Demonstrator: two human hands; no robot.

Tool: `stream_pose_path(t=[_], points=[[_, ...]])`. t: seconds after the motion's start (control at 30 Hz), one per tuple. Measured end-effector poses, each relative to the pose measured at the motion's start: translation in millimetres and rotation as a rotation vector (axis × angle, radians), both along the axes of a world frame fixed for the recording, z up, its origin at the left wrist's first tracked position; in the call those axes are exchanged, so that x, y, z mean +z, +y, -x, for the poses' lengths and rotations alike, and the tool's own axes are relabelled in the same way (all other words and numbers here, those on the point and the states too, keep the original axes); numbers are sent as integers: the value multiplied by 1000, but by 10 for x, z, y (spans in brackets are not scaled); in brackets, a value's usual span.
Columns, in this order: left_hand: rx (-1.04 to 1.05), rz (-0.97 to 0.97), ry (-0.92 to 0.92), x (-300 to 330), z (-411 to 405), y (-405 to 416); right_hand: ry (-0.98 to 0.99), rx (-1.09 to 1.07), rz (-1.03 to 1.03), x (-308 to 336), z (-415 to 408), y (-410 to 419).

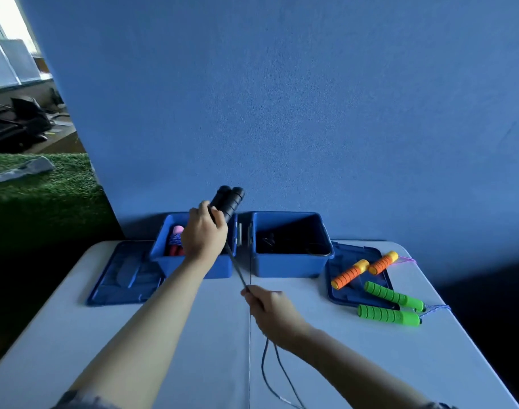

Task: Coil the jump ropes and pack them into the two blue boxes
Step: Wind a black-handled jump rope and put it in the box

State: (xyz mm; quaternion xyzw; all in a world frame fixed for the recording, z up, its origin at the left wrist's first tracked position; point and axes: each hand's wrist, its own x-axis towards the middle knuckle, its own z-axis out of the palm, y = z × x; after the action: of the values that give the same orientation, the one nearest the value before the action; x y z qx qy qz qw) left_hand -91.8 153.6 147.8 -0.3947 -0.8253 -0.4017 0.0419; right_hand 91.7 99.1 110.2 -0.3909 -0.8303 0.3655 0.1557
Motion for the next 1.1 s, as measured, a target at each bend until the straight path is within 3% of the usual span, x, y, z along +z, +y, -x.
stream_pose_path(t=[0.13,0.27,0.47,0.6,0.73,0.97,1.1], points=[[-233,131,217,-220,-114,-52,-139,159,-222,306,15,-57],[-570,241,369,-534,9,-109,-221,128,-390,645,-163,294],[-864,33,473,-532,-80,-377,-223,107,-376,788,-418,775],[-1090,-30,512,-440,-272,-554,-141,210,-244,812,-430,991],[-1080,-102,477,-299,-421,-684,-14,225,-27,771,-494,1160],[-991,-215,198,-151,-441,-682,241,146,317,574,-523,1144],[-795,-320,126,9,-436,-572,381,6,448,485,-403,936]])
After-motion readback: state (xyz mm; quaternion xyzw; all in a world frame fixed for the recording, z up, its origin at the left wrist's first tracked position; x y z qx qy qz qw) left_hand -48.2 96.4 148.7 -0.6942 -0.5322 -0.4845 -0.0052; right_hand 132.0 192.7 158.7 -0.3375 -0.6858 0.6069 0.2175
